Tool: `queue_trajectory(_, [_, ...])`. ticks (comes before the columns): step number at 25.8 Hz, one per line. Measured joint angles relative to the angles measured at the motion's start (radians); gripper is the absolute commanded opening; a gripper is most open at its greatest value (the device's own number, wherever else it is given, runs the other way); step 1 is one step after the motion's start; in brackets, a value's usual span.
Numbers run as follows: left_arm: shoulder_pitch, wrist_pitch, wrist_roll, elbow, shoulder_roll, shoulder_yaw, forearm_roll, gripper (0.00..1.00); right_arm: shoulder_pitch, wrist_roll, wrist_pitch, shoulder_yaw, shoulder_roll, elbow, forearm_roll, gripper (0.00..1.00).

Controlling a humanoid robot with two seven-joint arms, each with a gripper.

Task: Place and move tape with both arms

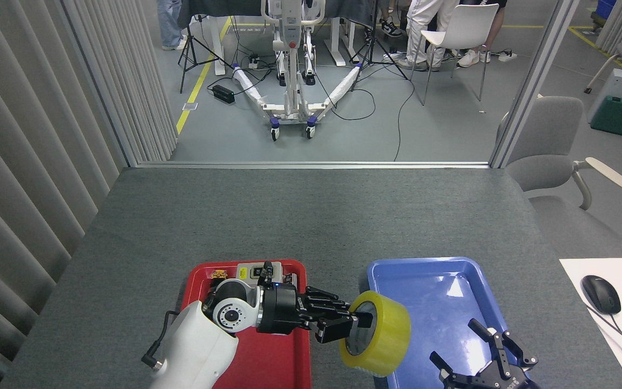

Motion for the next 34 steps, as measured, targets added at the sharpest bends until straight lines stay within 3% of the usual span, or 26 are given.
queue_trajectory(3, [-0.003,0.0,0.0,0.013,-0.006,-0.001,0.002,0.0,0.015,-0.001,-0.027,-0.005,-0.015,-0.01,-0.059,1.0])
queue_trajectory(7, [-0.004,0.0,-0.001,0.019,-0.012,-0.001,0.002,0.0,0.036,-0.001,-0.035,-0.01,-0.024,-0.026,-0.089,1.0])
queue_trajectory(17, [-0.005,0.0,-0.003,0.02,-0.027,-0.003,0.004,0.0,0.133,0.001,-0.038,0.031,-0.02,-0.106,-0.097,1.0])
queue_trajectory(30, [0.012,0.0,-0.002,0.011,-0.044,-0.008,0.007,0.0,0.135,0.006,-0.038,0.168,-0.017,-0.183,-0.098,0.99])
queue_trajectory(34, [0.022,0.0,-0.001,0.005,-0.045,-0.007,0.008,0.0,0.131,0.008,-0.038,0.203,-0.008,-0.185,-0.098,0.91])
